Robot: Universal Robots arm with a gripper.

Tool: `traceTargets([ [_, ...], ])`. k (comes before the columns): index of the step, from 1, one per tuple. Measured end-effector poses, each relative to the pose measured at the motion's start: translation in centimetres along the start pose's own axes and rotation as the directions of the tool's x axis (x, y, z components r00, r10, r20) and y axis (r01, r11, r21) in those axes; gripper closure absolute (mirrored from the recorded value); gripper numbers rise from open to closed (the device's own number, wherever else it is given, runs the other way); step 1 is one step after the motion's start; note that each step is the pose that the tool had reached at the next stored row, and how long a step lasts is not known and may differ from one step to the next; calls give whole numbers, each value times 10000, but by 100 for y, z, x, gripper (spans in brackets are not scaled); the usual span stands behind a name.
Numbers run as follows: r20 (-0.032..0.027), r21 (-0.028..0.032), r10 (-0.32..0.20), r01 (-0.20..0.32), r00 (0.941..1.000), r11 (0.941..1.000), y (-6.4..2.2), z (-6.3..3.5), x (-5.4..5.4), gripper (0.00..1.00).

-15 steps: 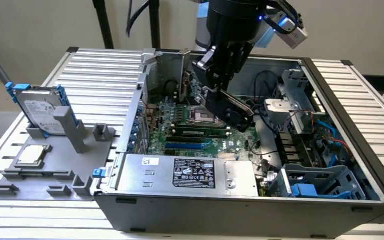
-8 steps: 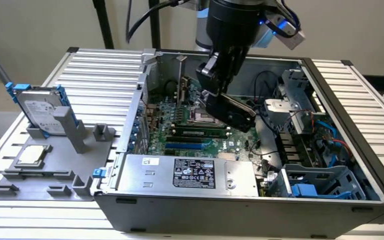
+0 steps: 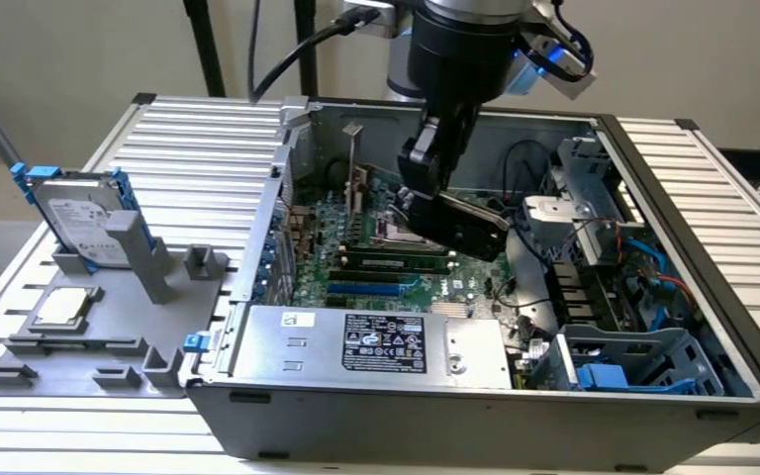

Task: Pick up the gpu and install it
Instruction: 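Insert the gpu into the slot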

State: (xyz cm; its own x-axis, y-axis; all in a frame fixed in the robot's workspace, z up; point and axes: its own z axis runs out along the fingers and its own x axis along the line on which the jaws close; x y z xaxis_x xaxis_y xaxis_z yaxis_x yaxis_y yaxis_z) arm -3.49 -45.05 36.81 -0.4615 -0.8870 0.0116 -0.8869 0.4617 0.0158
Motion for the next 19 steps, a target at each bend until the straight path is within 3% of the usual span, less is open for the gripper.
traceTargets([
  [8, 10, 52, -1239, 1239, 9923, 9923, 11, 112, 6, 74],
  [14, 90, 263, -1283, 1280, 9917, 9914, 202, 209, 99, 74],
  [16, 95, 290, -1492, 1489, 9888, 9884, 207, 239, 102, 74],
  [19, 88, 304, -2031, 2027, 9791, 9788, 206, 279, 101, 74],
])
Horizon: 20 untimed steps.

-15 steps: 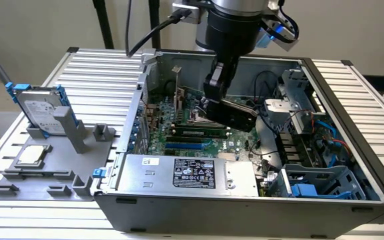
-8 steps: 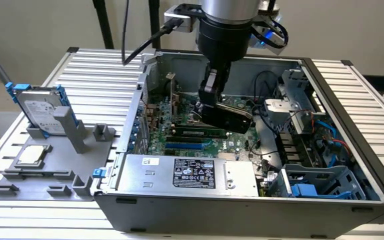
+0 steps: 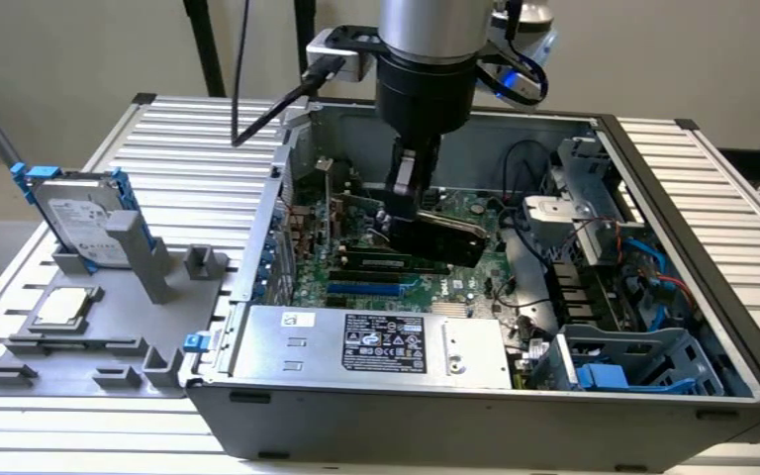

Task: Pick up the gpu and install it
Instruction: 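Insert the gpu into the slot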

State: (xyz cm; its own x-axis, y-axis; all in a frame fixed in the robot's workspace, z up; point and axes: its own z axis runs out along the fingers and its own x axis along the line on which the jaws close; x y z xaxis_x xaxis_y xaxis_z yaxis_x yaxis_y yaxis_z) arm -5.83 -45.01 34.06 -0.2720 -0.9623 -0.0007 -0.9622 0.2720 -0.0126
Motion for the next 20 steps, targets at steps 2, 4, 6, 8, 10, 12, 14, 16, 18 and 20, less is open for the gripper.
traceTargets([
  [2, 6, 3, -357, 357, 9994, 9994, 1, 30, 0, 74],
  [4, 20, 7, -727, 727, 9974, 9974, 1, 59, 0, 74],
  [6, 45, 13, -1084, 1084, 9941, 9941, 2, 84, 0, 74],
  [8, 86, 16, -1451, 1451, 9894, 9894, 3, 104, 0, 74],
  [10, 141, 18, -1691, 1691, 9855, 9856, 12, 128, 3, 74],
  [12, 188, 19, -1748, 1748, 9844, 9846, 70, 156, 20, 74],
  [14, 201, 48, -1748, 1748, 9844, 9846, 157, 184, 44, 74],
  [16, 204, 78, -1749, 1748, 9844, 9846, 246, 214, 69, 74],
  [18, 209, 98, -1750, 1748, 9844, 9846, 313, 247, 88, 74],
  [20, 216, 102, -1750, 1748, 9843, 9846, 350, 284, 98, 74],
])
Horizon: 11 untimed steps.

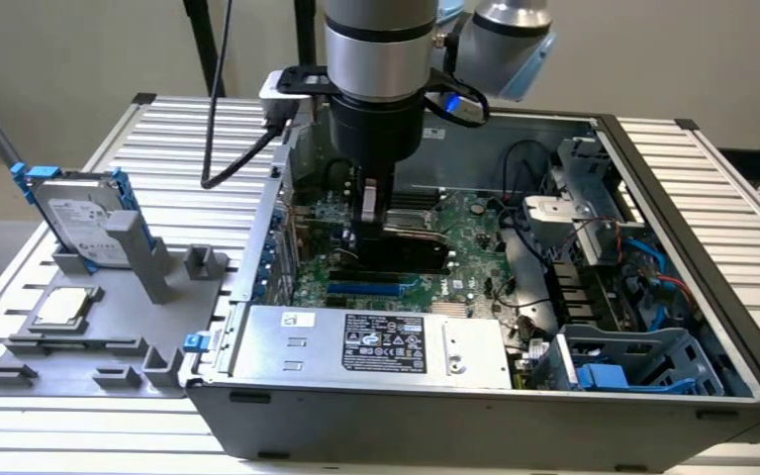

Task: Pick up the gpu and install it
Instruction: 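Insert the gpu into the slot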

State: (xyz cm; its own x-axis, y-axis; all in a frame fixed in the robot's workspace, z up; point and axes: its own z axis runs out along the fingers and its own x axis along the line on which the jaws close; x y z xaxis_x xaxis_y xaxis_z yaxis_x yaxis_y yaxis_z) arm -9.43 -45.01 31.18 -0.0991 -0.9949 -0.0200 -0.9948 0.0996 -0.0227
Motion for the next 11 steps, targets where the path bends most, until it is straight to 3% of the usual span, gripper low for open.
traceTargets([
  [11, 64, -2, 3, -3, 10000, 10000, 27, 199, 7, 74],
])
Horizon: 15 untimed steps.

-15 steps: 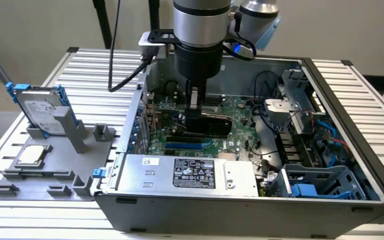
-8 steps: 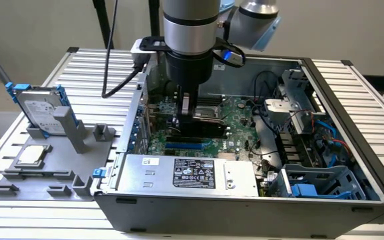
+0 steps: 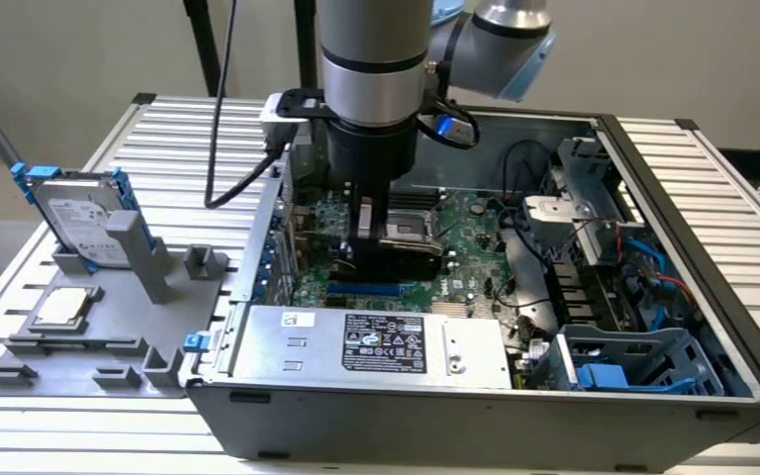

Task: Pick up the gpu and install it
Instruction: 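Insert the gpu into the slot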

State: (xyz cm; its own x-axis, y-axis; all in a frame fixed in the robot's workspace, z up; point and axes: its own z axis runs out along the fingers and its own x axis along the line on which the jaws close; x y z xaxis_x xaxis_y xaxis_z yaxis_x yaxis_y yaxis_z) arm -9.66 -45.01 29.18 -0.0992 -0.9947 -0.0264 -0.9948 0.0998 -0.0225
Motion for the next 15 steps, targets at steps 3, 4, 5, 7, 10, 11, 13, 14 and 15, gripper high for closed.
traceTargets([
  [3, 9, 0, -1, 1, 10000, 10000, 11, 54, 2, 74],
  [4, 12, -1, -1, 1, 10000, 10000, 15, 72, 3, 74],
  [5, 19, -2, -1, 1, 10000, 10000, 19, 88, 4, 74],
  [7, 50, -5, -1, 1, 10000, 10000, 25, 112, 5, 74],
  [10, 122, -12, 1, -1, 9999, 10000, 30, 130, 6, 74],
  [11, 145, -17, 4, -3, 9999, 10000, 32, 132, 6, 74],
  [13, 174, -26, 5, -5, 9998, 10000, 33, 137, 6, 74],
  [14, 177, -34, 5, -5, 9998, 10000, 34, 138, 6, 74],
  [15, 176, -39, 5, -4, 9998, 10000, 35, 139, 7, 74],
])
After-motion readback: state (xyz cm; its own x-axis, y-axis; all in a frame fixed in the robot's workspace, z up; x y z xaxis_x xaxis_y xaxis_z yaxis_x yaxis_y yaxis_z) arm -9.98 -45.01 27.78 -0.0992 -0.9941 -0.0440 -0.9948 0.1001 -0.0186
